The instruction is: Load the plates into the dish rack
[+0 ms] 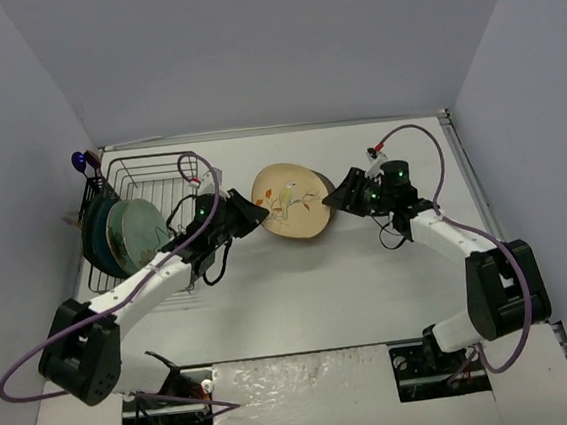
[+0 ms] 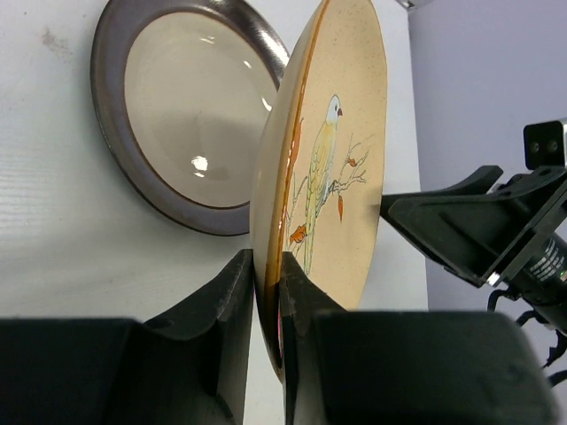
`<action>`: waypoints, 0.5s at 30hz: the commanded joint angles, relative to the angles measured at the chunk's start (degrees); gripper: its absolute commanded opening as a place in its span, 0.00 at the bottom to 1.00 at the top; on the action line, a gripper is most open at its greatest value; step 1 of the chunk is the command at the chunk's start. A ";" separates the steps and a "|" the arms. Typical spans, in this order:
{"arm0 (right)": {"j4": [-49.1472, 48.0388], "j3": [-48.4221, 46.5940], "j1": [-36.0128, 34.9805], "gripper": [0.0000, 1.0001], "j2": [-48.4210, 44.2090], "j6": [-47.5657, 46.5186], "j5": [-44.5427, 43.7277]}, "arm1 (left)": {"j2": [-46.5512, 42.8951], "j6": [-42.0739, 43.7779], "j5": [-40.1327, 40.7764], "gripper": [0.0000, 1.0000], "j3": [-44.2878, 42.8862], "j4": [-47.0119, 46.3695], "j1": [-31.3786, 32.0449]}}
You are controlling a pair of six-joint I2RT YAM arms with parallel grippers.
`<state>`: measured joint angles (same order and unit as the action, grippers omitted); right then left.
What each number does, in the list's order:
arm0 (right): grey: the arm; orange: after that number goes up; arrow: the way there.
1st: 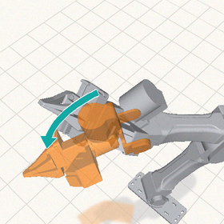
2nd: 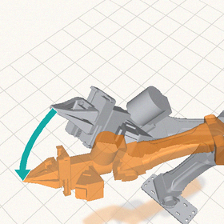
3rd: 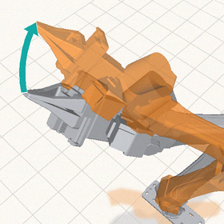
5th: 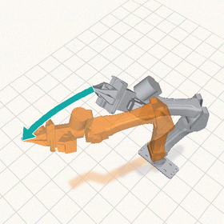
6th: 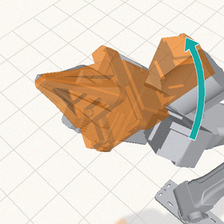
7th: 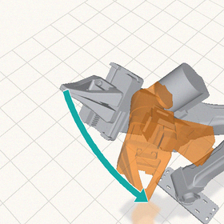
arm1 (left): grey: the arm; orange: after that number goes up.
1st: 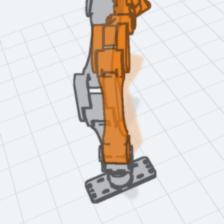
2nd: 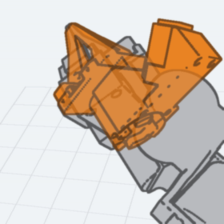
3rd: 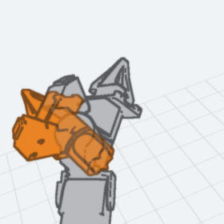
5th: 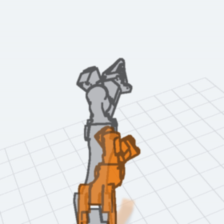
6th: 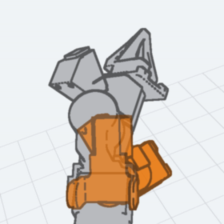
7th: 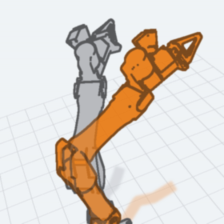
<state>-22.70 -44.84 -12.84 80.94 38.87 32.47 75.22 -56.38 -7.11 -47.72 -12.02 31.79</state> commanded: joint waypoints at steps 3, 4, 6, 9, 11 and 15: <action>0.63 -3.26 0.19 0.80 -5.69 -0.58 1.45 | -8.35 5.96 2.17 0.00 -8.91 -1.37 -1.51; 1.51 -3.79 0.42 0.87 -6.57 -0.87 1.45 | -9.13 7.20 2.58 0.00 -9.75 0.23 -1.87; 2.81 -5.02 1.04 0.92 -8.51 -1.36 1.84 | -10.48 10.79 4.03 0.00 -11.87 5.52 -2.72; 4.45 -6.30 2.32 0.99 -11.35 -1.86 2.84 | -12.70 17.06 8.56 0.00 -16.78 15.25 -3.71; 4.70 -7.21 2.65 1.00 -13.67 -1.87 4.11 | -13.90 21.96 10.97 0.00 -18.88 20.69 -4.13; 5.95 -8.35 2.80 1.00 -16.92 -2.43 4.88 | -15.49 29.60 16.48 0.00 -23.68 27.40 -4.93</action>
<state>-15.56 -49.50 -10.30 68.36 37.68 34.49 65.21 -36.48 2.40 -61.19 15.52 27.68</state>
